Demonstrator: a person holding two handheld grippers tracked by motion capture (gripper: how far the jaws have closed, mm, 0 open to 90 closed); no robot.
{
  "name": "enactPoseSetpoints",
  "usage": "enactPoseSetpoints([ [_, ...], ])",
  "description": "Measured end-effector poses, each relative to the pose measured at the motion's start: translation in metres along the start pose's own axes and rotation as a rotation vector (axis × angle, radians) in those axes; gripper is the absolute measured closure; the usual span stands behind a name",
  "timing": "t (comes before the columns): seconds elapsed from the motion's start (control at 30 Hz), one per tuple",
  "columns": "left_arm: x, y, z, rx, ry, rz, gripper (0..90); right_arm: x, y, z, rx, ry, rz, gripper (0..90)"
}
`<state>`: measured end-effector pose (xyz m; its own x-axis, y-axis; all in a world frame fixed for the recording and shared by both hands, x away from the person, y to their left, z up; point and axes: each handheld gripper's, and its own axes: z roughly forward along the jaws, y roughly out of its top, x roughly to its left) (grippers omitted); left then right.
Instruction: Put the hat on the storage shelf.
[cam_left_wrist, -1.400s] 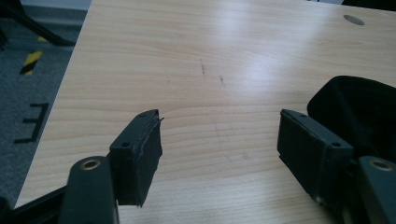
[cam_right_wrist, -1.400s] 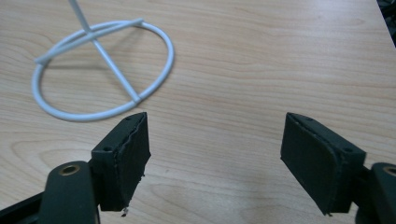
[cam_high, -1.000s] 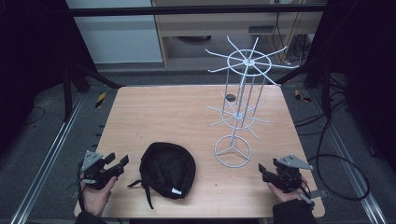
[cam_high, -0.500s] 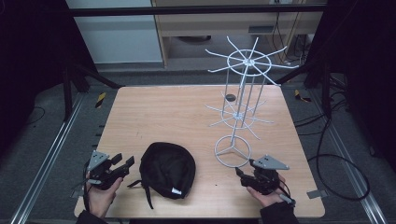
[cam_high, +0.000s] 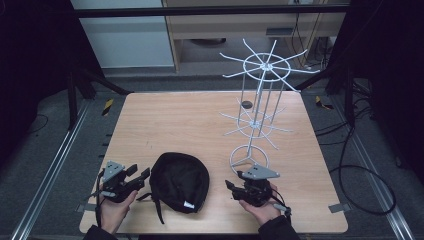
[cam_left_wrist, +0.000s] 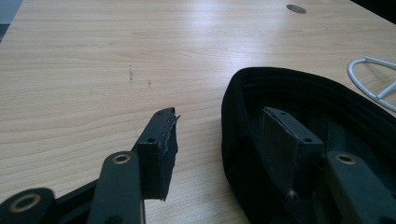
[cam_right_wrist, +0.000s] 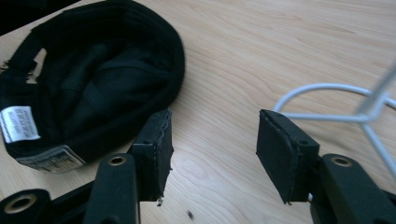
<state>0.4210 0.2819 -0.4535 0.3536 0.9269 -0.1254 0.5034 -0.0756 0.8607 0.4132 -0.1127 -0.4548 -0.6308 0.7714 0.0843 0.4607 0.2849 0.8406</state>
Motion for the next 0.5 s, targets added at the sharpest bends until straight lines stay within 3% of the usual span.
enactPoseSetpoints([
  [0.3,-0.006,-0.002,0.009,0.057,-0.015,0.038,47.3,0.014,0.013,0.02,0.004,0.03,-0.014,48.2],
  [0.5,-0.008,-0.005,0.014,0.113,-0.023,0.057,57.5,0.021,0.019,0.039,0.023,0.054,0.0,47.7],
])
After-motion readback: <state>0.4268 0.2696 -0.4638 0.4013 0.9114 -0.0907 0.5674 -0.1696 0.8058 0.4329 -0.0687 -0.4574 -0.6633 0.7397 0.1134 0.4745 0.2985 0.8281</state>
